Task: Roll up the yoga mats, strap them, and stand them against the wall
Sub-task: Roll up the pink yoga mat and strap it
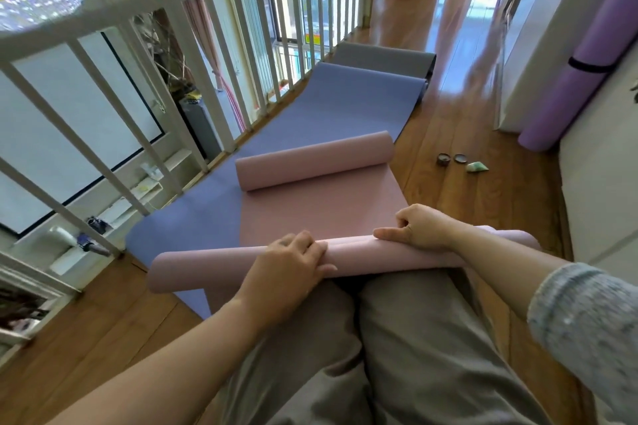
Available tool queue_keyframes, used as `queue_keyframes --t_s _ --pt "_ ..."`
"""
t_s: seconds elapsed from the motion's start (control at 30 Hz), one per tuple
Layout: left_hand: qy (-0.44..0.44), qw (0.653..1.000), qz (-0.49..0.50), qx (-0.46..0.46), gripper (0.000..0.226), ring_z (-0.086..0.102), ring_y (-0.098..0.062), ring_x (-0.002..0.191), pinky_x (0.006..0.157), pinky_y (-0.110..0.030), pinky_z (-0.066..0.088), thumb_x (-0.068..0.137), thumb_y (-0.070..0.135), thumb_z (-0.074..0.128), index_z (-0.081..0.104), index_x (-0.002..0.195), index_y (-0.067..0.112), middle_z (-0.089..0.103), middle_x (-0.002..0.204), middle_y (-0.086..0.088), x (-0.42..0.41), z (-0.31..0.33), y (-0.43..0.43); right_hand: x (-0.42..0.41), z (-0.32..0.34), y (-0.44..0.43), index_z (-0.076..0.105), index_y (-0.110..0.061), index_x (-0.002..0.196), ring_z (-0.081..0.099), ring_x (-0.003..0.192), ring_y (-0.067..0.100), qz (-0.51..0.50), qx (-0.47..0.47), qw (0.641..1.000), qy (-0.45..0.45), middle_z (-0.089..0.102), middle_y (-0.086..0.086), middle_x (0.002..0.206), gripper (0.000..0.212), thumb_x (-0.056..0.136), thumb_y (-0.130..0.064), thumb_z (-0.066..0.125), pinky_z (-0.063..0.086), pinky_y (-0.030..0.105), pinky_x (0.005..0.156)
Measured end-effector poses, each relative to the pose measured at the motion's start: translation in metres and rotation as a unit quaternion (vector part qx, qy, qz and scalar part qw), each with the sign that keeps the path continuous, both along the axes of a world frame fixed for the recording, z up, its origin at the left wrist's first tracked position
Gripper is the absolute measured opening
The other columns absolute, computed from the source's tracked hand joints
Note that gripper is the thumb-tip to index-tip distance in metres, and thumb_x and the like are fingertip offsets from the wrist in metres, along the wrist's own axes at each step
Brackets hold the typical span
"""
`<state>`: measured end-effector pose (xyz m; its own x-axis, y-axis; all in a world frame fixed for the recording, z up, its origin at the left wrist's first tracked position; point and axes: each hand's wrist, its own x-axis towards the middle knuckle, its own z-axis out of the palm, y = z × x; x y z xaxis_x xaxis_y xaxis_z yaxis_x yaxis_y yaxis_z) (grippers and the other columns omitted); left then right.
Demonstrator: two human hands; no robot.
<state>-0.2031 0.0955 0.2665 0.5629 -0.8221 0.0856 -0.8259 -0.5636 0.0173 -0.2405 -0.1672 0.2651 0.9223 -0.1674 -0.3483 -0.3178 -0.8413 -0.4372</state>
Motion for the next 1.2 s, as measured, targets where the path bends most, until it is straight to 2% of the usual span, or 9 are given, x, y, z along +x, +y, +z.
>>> queue_keyframes --t_s 0.1,0.17,0.27,0.37,0.47,0.67,0.87,1.0,1.2 --pt "-0.033 0.999 0.002 0.029 0.045 0.066 -0.021 0.069 0.061 -0.028 0.055 0.083 0.049 0.057 0.073 0.104 0.012 0.068 0.087 -0.002 -0.001 -0.005 0.003 0.001 0.002 0.005 0.051 -0.021 0.064 0.051 0.07 0.014 -0.008 -0.023 0.999 -0.03 0.054 -0.005 0.07 0.046 0.082 -0.063 0.058 0.038 0.028 0.061" --pt "-0.043 0.999 0.005 0.024 0.044 0.066 -0.02 0.066 0.059 -0.027 0.054 0.073 0.047 0.074 0.074 0.1 0.012 0.068 0.082 -0.001 0.003 -0.007 0.0 -0.01 -0.004 0.012 0.052 -0.021 0.067 0.053 0.074 0.015 0.023 -0.079 0.98 -0.182 0.054 -0.009 0.074 0.04 0.085 -0.057 0.058 0.036 0.026 0.062" --pt "-0.039 0.999 0.002 0.023 0.046 0.067 -0.02 0.066 0.058 -0.026 0.054 0.083 0.046 0.05 0.074 0.102 0.012 0.067 0.081 -0.001 0.008 -0.003 -0.002 -0.043 -0.017 0.016 0.065 -0.018 0.085 0.052 0.078 0.013 0.115 -0.141 0.906 -0.381 0.058 -0.005 0.083 0.036 0.085 -0.053 0.057 0.043 0.023 0.065" --pt "0.007 0.999 0.021 0.026 0.048 0.061 -0.024 0.103 0.083 -0.031 0.05 0.097 0.042 0.043 0.053 0.135 0.014 0.059 0.117 -0.003 0.012 0.004 -0.008 -0.06 -0.019 0.013 0.062 -0.015 0.112 0.056 0.089 0.018 0.15 -0.189 0.918 -0.315 0.06 0.0 0.101 0.059 0.075 -0.062 0.059 0.051 0.031 0.078" --pt "0.05 0.997 0.03 0.053 0.052 0.048 -0.021 0.121 0.096 -0.033 0.042 0.101 0.044 0.034 0.033 0.147 0.02 0.045 0.136 0.0 0.019 0.009 -0.015 -0.05 -0.004 0.024 0.055 -0.018 0.117 0.056 0.096 0.021 0.158 -0.264 0.927 -0.212 0.059 0.001 0.109 0.056 0.076 -0.056 0.052 0.049 0.035 0.085" --pt "0.019 0.995 0.034 0.092 0.068 0.048 -0.024 0.12 0.103 -0.034 0.036 0.091 0.056 0.047 0.036 0.142 0.014 0.047 0.133 -0.005 0.011 0.005 -0.024 -0.027 0.003 0.033 0.052 -0.017 0.105 0.059 0.097 0.023 0.153 -0.32 0.922 -0.157 0.062 0.002 0.106 0.049 0.077 -0.057 0.056 0.043 0.033 0.082" --pt "-0.036 0.997 0.054 0.051 0.044 0.055 -0.021 0.102 0.087 -0.031 0.043 0.084 0.037 0.057 0.045 0.121 0.017 0.055 0.116 -0.004 0.014 0.036 -0.023 -0.021 0.041 0.035 0.054 -0.018 0.1 0.063 0.088 0.02 0.161 -0.299 0.923 -0.181 0.064 -0.002 0.1 0.041 0.076 -0.05 0.059 0.043 0.03 0.07" --pt "-0.125 0.991 0.049 -0.003 0.04 0.059 -0.022 0.1 0.083 -0.032 0.045 0.087 0.031 0.06 0.047 0.12 0.014 0.058 0.115 -0.005 0.014 0.079 -0.014 -0.021 0.089 0.037 0.053 -0.02 0.096 0.051 0.069 0.013 0.166 -0.31 0.908 -0.227 0.063 -0.006 0.09 0.042 0.075 -0.055 0.06 0.038 0.027 0.062" --pt "-0.133 0.989 0.054 0.026 0.04 0.058 -0.024 0.101 0.085 -0.035 0.045 0.089 0.027 0.055 0.044 0.125 0.012 0.056 0.116 -0.007 -0.018 0.106 -0.004 -0.048 0.118 0.046 0.054 -0.019 0.097 0.058 0.075 0.018 0.185 -0.314 0.909 -0.203 0.064 -0.004 0.092 0.047 0.071 -0.058 0.061 0.041 0.028 0.064"
